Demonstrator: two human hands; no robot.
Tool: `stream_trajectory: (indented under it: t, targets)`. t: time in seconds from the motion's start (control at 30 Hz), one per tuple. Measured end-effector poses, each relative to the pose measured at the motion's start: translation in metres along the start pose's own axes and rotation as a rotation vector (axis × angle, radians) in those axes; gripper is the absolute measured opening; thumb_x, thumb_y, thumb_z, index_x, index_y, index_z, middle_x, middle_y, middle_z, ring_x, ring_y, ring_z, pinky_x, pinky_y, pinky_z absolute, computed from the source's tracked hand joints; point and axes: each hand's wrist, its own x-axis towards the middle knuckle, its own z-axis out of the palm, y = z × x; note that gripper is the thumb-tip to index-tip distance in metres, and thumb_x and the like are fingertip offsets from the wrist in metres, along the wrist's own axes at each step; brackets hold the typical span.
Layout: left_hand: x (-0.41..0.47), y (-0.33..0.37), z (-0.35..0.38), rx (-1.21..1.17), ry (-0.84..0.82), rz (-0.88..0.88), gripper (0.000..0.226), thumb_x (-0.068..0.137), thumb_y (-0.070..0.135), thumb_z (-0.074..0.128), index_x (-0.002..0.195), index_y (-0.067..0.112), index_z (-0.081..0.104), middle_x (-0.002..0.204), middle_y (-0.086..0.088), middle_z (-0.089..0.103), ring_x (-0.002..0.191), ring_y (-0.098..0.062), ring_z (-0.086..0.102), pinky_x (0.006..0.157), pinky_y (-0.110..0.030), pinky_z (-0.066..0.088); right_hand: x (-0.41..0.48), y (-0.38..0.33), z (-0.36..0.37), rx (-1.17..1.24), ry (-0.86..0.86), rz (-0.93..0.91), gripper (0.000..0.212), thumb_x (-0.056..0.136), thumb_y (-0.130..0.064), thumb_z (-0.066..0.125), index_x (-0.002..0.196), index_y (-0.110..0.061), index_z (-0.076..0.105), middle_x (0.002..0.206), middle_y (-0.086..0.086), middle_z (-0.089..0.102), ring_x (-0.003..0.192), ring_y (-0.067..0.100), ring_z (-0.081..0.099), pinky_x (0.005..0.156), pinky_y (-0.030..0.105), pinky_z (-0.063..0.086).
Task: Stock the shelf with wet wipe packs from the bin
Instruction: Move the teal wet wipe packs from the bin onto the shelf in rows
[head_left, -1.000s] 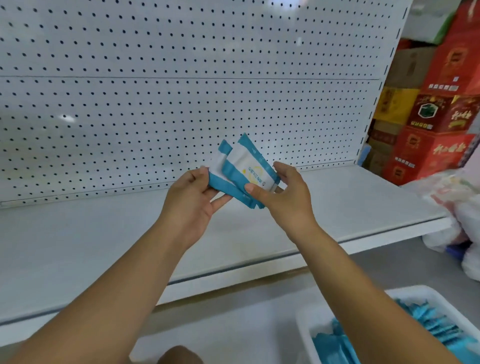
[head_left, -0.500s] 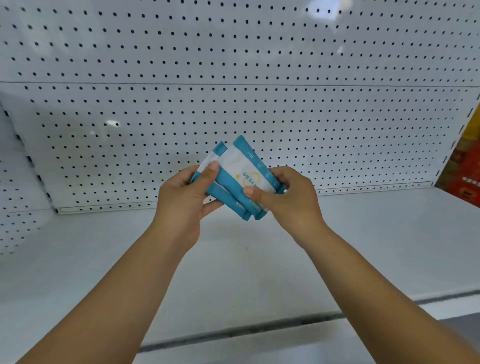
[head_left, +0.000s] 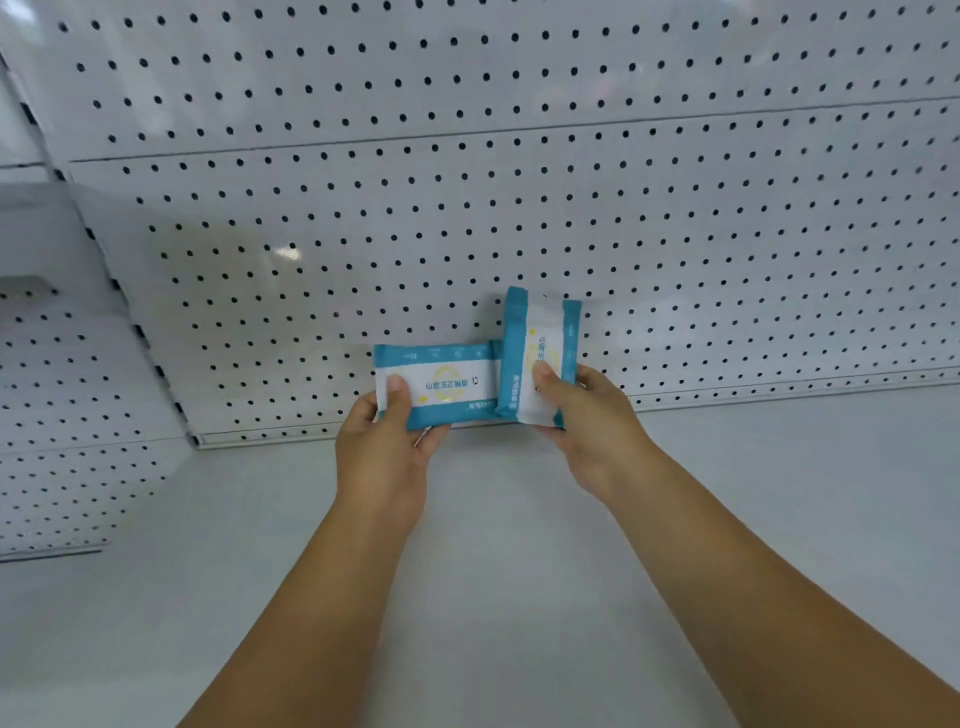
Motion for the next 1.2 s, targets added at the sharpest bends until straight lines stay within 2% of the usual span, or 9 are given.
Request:
stream_trajectory:
  t: [0.07,0.17,0.27,0.5,0.63,0.83,0.93,1.03,1.2]
  targets:
    - [0.006,-0.007,-0.010,-0.027,-0.001,-0.022,0.015,0.100,0.018,0.058,0.109,0.006,0.056,0.113,-0.014,0.072,0.098,-0.024,0.074,0.082,-0.040,0.062,0.001,0.010,0.002,0.079,-0.068,0.049,0.024,0.097,-0.021,0.066,0.120,-0.016,0.065,0.111,-0.002,0.076,0.101,0.013,0.072,0.094,0.035,0.056]
    - [0.014,-0.013,-0.018,-0.036,-0.023,-0.035,0.022,0.101,0.014,0.056,0.120,0.003,0.054,0.116,-0.015,0.071,0.102,-0.027,0.072,0.083,-0.043,0.061,0.006,0.019,0.000,0.056,-0.034,0.011,0.020,0.094,-0.019,0.070,0.113,-0.016,0.069,0.107,-0.002,0.077,0.103,0.016,0.071,0.095,0.033,0.055]
    - [0.018,-0.013,-0.018,-0.058,-0.039,-0.042,0.024,0.102,0.012,0.053,0.125,0.005,0.055,0.117,-0.014,0.071,0.102,-0.026,0.072,0.084,-0.044,0.061,0.011,0.019,-0.004,0.093,-0.007,-0.010,0.024,0.089,-0.014,0.074,0.113,-0.011,0.068,0.110,0.002,0.076,0.101,0.017,0.073,0.093,0.035,0.057]
    - [0.021,-0.015,-0.018,-0.007,-0.037,-0.049,0.027,0.101,0.017,0.057,0.126,0.006,0.058,0.117,-0.012,0.072,0.105,-0.025,0.072,0.083,-0.041,0.061,0.012,0.021,-0.009,0.058,-0.004,-0.061,0.038,0.089,-0.009,0.073,0.124,-0.015,0.061,0.116,0.001,0.074,0.100,0.016,0.073,0.079,0.036,0.061]
    - [0.021,-0.014,-0.019,0.056,-0.003,-0.016,0.022,0.094,0.025,0.067,0.113,0.013,0.066,0.112,-0.008,0.074,0.102,-0.023,0.072,0.079,-0.038,0.062,0.012,0.019,-0.010,0.040,-0.037,-0.086,0.031,0.090,-0.011,0.073,0.119,-0.016,0.067,0.113,0.000,0.075,0.101,0.016,0.073,0.091,0.039,0.058]
    - [0.019,-0.014,-0.018,0.110,0.010,-0.021,0.023,0.093,0.028,0.068,0.111,0.013,0.066,0.112,-0.008,0.074,0.100,-0.023,0.073,0.072,-0.036,0.063,0.008,0.018,-0.014,-0.043,-0.144,-0.107,0.023,0.090,-0.020,0.071,0.113,-0.017,0.073,0.110,0.001,0.076,0.105,0.019,0.072,0.099,0.041,0.055]
    - [0.018,-0.014,-0.017,0.129,0.010,-0.017,0.021,0.093,0.029,0.068,0.108,0.014,0.066,0.111,-0.008,0.074,0.101,-0.023,0.073,0.072,-0.036,0.063,0.010,0.021,-0.016,-0.087,-0.140,-0.145,0.030,0.085,-0.024,0.077,0.114,-0.019,0.072,0.107,0.000,0.077,0.102,0.018,0.072,0.100,0.042,0.054]
    - [0.017,-0.015,-0.016,0.161,0.014,-0.007,0.026,0.092,0.031,0.069,0.110,0.013,0.066,0.110,-0.007,0.074,0.100,-0.022,0.073,0.073,-0.037,0.063,0.012,0.022,-0.018,-0.133,-0.112,-0.163,0.050,0.066,-0.037,0.085,0.110,-0.018,0.070,0.103,0.002,0.078,0.099,0.022,0.073,0.098,0.045,0.055]
    - [0.017,-0.017,-0.015,0.198,0.001,-0.007,0.025,0.090,0.030,0.070,0.108,0.013,0.066,0.108,-0.006,0.075,0.099,-0.021,0.073,0.074,-0.038,0.063,0.016,0.023,-0.021,-0.163,-0.084,-0.163,0.049,0.063,-0.041,0.083,0.103,-0.017,0.070,0.101,0.005,0.078,0.099,0.025,0.074,0.090,0.042,0.058]
